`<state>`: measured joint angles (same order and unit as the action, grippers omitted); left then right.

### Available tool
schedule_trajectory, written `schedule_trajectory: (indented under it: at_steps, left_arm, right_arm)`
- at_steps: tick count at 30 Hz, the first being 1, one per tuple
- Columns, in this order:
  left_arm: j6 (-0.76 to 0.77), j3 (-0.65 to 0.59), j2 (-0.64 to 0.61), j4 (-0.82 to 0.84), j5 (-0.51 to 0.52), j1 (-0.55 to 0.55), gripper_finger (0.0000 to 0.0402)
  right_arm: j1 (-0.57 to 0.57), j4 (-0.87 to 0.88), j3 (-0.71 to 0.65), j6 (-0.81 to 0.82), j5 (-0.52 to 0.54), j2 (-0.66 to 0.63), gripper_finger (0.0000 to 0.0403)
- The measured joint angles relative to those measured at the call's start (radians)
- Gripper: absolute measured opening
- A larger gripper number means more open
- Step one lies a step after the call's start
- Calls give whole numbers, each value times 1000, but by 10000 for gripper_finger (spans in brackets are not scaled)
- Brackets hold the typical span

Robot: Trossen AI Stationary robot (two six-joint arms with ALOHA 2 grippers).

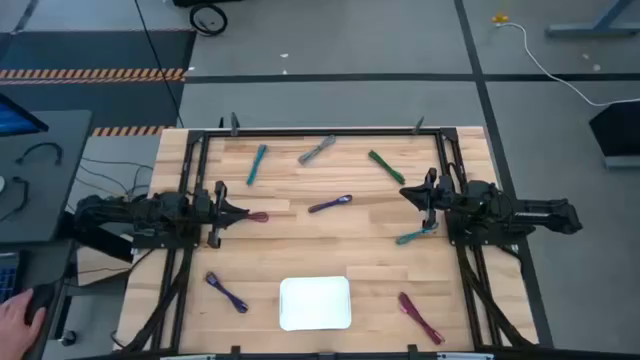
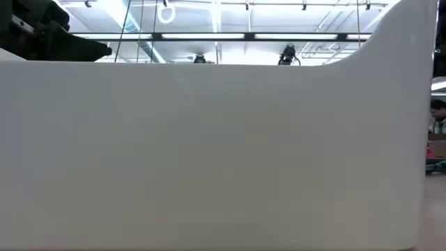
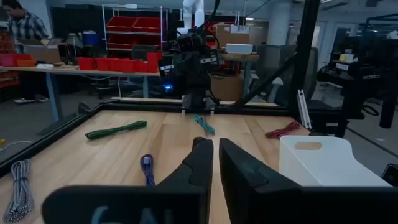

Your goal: Pick and place USB-C Cables

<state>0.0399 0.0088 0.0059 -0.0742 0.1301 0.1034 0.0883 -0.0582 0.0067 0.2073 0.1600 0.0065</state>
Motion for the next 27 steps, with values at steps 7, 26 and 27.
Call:
schedule_trajectory:
  at_steps: [7,26,27]
  left_arm:
    - [0,0,0,0,0,0,35]
    - [0,0,0,0,0,0,36]
    - [0,0,0,0,0,0,37]
  right_arm:
    - [0,0,0,0,0,0,25]
    - [0,0,0,0,0,0,25]
    - [0,0,0,0,0,0,25]
